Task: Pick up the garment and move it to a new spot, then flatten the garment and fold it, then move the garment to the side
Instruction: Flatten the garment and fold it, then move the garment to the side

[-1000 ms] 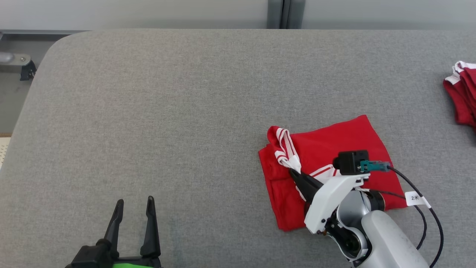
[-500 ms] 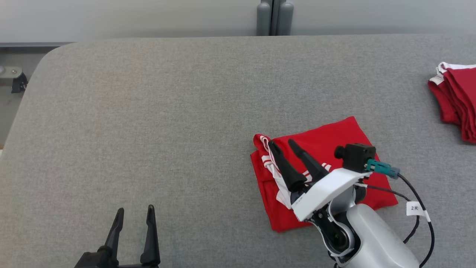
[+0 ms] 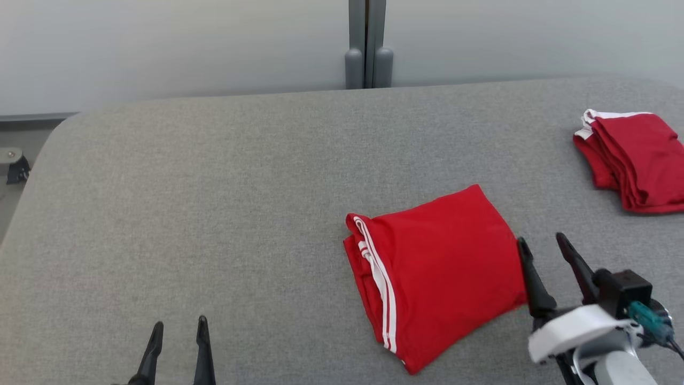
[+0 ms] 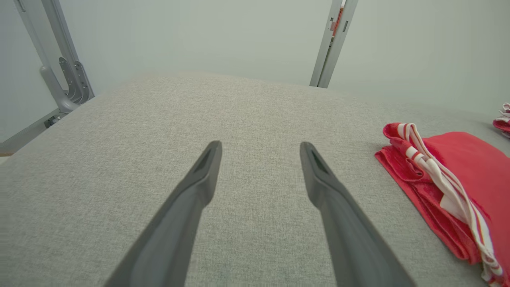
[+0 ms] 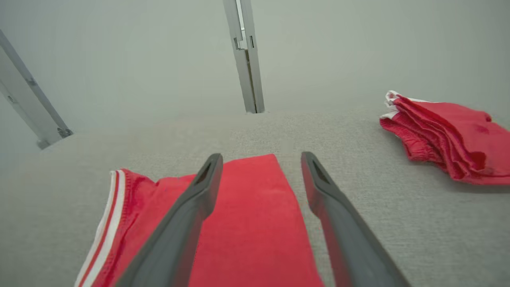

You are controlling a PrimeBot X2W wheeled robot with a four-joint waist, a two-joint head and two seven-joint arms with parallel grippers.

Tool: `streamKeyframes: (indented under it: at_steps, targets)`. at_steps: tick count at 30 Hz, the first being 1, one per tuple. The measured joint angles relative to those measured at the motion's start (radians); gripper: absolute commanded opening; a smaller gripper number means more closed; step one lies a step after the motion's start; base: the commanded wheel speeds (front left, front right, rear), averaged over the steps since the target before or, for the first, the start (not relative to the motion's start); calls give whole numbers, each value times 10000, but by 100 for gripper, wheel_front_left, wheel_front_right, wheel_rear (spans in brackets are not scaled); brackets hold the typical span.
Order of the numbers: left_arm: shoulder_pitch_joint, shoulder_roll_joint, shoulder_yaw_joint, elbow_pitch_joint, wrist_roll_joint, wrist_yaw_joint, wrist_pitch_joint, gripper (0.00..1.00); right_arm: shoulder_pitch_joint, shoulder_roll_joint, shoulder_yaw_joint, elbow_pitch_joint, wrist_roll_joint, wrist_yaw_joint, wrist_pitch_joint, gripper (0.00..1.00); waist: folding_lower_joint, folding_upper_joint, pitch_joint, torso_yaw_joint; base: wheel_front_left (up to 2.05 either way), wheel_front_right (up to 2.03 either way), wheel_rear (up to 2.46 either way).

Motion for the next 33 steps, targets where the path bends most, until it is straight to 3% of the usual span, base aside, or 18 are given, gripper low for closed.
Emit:
streamKeyframes:
  at_steps: [6,11,15,24,29,33]
  targets:
    - [255,0,259,-67,42,44,0,100,1015,-113,-844,339,-1112,0,-201,100,0,0,-500,-123,0,0,0]
    - [422,0,500,-75,69,50,0,100,1611,182,-1333,-637,-1365,0,-232,100,0,0,-750,-170,0,0,0]
    - [566,0,591,-48,71,25,0,100,1991,238,-1210,-1174,-1377,0,-238,100,0,0,-879,-194,0,0,0]
    - [666,0,489,-50,73,65,0,100,2193,165,-903,-1043,-1319,0,-238,100,0,0,-966,-89,0,0,0]
    - [653,-2,470,-56,84,54,0,100,1971,347,-966,-504,-466,-2,-238,100,0,0,-856,0,0,0,0]
    - [641,0,364,-17,84,-13,0,100,778,242,-917,291,416,0,4,100,1,0,-676,17,0,0,0]
